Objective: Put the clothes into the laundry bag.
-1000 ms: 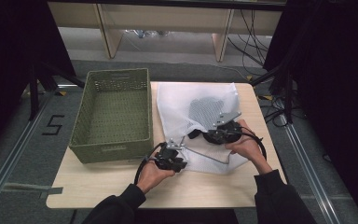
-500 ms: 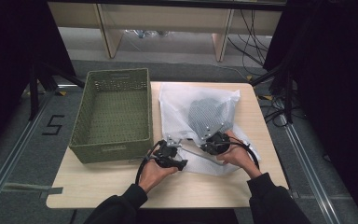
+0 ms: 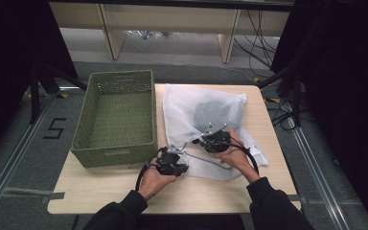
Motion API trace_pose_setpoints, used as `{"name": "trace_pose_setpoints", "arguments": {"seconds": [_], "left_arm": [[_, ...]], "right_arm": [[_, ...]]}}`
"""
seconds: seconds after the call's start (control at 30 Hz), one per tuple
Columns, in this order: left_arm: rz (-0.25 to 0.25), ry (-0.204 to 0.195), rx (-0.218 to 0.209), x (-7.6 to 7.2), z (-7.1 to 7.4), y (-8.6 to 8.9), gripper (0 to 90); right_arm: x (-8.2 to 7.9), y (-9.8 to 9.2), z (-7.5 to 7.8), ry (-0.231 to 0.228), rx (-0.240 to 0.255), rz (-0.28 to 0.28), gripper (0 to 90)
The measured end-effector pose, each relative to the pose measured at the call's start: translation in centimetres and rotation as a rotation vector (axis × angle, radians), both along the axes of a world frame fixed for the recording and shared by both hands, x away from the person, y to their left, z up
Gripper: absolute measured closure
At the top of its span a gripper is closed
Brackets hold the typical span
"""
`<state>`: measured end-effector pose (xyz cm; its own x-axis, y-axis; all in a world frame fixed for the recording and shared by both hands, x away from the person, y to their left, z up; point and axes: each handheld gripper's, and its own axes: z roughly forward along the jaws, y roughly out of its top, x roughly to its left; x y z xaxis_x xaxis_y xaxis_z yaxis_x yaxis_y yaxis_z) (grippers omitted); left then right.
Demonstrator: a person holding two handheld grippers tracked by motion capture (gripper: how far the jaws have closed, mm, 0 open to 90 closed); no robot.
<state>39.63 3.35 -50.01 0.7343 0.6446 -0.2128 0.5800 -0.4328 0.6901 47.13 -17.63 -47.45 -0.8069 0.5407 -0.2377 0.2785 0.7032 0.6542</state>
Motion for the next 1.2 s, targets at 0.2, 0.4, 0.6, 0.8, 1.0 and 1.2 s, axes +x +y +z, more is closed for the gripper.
{"name": "trace_pose_setpoints", "arguments": {"seconds": [0.2, 0.4, 0.6, 0.8, 1.0, 1.2], "left_arm": [[0.016, -0.026, 0.044, -0.9, 1.0, 1.2, 85.6], [-0.020, -0.045, 0.147, -2.2, 1.5, 1.8, 79.8], [-0.046, -0.051, 0.141, -3.1, 2.0, 2.5, 66.7], [-0.017, -0.098, 0.093, -3.3, 2.2, 3.1, 51.6], [-0.010, -0.108, 0.080, -3.4, 2.1, 3.8, 43.7], [-0.005, -0.131, 0.046, -3.7, 2.6, 4.9, 37.8]], "right_arm": [[0.0, 0.0, -0.2, 0.039, 0.020, -0.014, 90.0], [-1.3, 1.1, -0.6, 0.097, 0.010, 0.080, 90.0], [-1.5, 1.0, -2.0, 0.144, -0.032, 0.099, 90.0], [-1.4, 0.5, -1.3, 0.133, 0.027, 0.073, 81.4], [-1.3, -0.7, -0.3, 0.100, 0.098, 0.058, 67.0], [-1.7, -2.7, 1.8, 0.096, 0.183, -0.005, 61.4]]}}
